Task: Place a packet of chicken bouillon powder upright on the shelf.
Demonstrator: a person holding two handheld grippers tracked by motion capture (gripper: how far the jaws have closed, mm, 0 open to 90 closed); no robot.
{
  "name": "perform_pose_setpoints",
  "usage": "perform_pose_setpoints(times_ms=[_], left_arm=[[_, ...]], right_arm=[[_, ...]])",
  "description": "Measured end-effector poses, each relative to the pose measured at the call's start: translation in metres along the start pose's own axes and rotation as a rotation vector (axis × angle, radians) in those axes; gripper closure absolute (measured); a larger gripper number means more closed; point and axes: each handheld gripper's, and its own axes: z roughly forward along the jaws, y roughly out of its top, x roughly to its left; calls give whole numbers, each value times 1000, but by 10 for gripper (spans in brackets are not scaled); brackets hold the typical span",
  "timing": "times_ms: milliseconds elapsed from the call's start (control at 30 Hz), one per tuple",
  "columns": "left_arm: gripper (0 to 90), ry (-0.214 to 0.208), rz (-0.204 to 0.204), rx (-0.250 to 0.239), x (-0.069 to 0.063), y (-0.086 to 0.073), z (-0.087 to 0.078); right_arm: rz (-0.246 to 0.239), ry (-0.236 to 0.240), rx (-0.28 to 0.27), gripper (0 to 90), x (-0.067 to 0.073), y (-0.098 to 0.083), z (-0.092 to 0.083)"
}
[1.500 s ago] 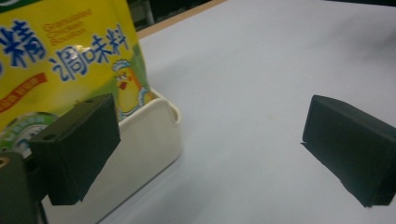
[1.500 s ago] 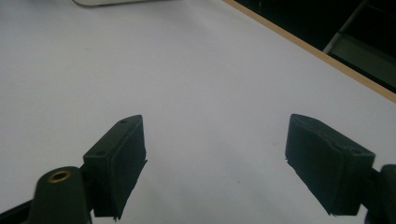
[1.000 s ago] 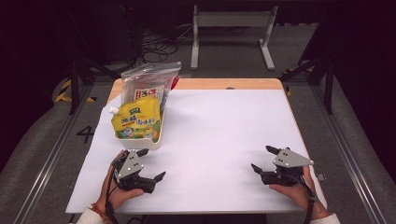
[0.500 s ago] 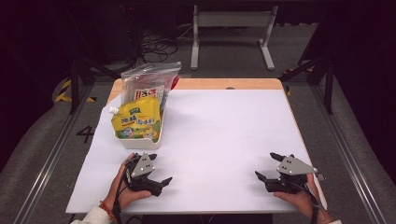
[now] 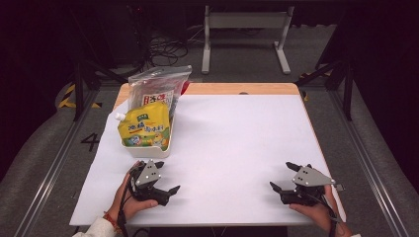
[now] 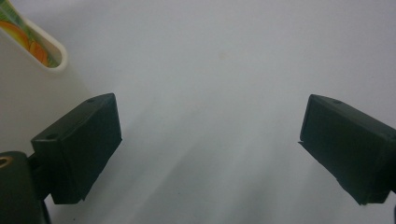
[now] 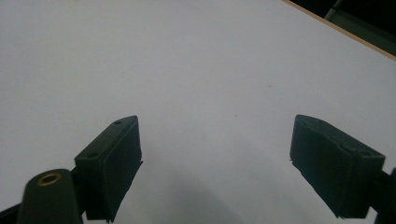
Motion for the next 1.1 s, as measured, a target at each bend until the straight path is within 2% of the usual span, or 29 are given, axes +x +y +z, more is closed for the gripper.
perform_pose_setpoints(times_ms=[433, 1100], left_arm=[[61, -2, 23, 19, -1, 1, 4], [61, -8, 4, 12, 2, 2, 3]], right_arm=[[-1, 6, -2, 161, 0, -1, 1], [2, 8, -4, 161, -2, -1, 2]])
